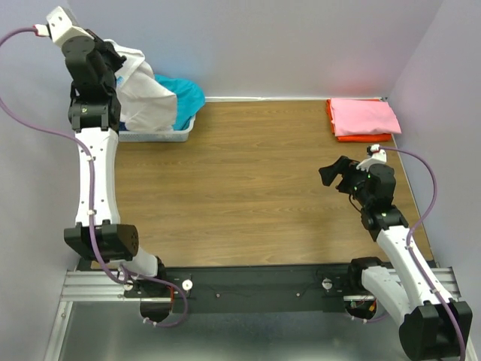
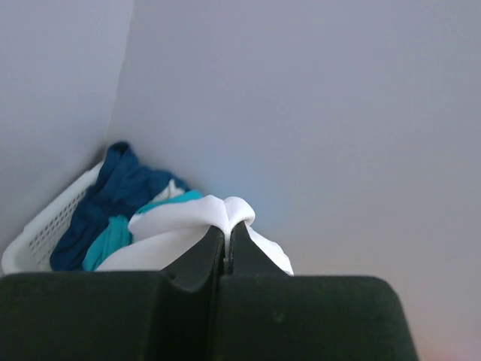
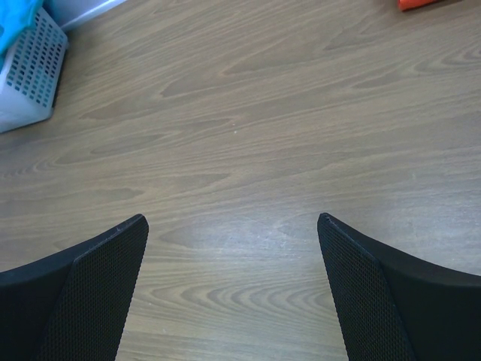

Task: Fold and stack the t-shirts
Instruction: Grab the tshirt from the pile, then move the tshirt to the center of the board

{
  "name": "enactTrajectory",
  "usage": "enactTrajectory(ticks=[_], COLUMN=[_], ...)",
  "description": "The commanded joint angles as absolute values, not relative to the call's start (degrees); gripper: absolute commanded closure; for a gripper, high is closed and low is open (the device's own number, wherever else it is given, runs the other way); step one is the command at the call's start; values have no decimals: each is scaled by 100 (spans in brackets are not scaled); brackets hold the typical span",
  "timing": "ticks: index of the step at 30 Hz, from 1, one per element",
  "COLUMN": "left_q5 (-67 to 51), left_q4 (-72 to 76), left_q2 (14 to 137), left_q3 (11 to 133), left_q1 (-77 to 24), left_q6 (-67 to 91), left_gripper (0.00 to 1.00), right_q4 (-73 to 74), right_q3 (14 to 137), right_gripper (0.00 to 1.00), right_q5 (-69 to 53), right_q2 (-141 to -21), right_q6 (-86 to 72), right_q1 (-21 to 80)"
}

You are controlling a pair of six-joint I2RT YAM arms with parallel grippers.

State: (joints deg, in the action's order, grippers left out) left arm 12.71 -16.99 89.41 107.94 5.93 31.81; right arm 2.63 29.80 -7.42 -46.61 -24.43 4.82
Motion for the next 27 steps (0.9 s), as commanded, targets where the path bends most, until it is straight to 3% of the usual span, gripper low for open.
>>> enactTrajectory(ticks=[1,7,17,27], left_q5=[598,132,-139,-167], left_q4=[-1336,-1002,-695,-26], left_q2=[8473,7972,7532,8076], left_q3=[11223,11347,11285,9889], left_q1=[615,63,-2380,-3541], left_q6=[2909,2620,2127,2514], left_gripper=[100,100,100,100], right_q4=[185,176,193,193], right_q3=[2900,2900,2848,2786], right_gripper=[0,0,0,0], right_q5=[-844,-905,-958,-791], right_q2=[-4588,-4536,-4237,-3982], right_q6=[-2417,-2435,-2435,-2487], right_q1=[510,510,510,501])
